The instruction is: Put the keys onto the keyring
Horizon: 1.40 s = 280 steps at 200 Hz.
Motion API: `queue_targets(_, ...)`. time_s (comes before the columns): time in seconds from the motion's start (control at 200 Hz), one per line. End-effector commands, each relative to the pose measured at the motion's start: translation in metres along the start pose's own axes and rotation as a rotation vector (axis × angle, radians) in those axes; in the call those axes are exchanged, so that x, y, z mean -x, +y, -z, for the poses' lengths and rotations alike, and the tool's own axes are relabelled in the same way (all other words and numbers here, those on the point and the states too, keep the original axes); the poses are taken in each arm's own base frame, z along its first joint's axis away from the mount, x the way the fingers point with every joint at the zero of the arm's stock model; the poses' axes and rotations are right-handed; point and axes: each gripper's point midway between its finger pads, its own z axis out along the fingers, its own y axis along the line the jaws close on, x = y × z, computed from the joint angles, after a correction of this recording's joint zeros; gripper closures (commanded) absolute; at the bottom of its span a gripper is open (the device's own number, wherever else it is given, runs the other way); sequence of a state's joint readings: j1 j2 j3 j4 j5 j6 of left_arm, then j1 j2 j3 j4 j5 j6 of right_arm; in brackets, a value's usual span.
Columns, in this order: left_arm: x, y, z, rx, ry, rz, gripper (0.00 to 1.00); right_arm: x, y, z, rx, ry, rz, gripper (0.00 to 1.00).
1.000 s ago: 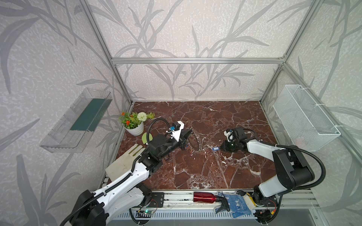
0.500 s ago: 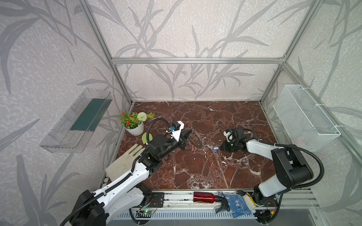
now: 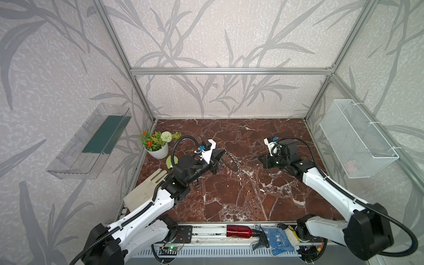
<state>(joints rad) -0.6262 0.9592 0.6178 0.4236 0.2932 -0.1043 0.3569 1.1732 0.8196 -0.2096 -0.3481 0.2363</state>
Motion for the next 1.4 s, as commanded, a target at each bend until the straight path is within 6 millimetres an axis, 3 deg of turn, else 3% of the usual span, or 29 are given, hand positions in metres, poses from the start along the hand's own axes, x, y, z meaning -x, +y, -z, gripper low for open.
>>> queue_targets(0.0,0.042,-0.010,0.003,-0.039,-0.096,-0.050,1.00,0.036,0.020,0.023,0.051,-0.184,0.134,1.00)
queue_targets(0.16,0.042,-0.019,0.004,-0.084,-0.053,-0.076,1.00,0.077,0.071,0.059,0.262,-0.355,0.212,1.00)
queue_targets(0.28,0.040,-0.028,0.003,-0.133,-0.011,-0.110,1.00,0.088,0.106,0.076,0.451,-0.372,0.225,1.00)
queue_targets(0.4,0.041,-0.032,0.001,-0.159,0.008,-0.129,1.00,0.091,0.123,0.084,0.563,-0.363,0.223,1.00)
queue_targets(0.79,0.038,-0.044,-0.016,-0.238,0.061,-0.159,1.00,0.077,0.156,0.079,0.702,-0.251,0.256,1.00)
queue_targets(1.395,0.027,-0.048,-0.024,-0.255,0.097,-0.177,1.00,0.064,0.168,0.056,0.743,-0.157,0.271,1.00)
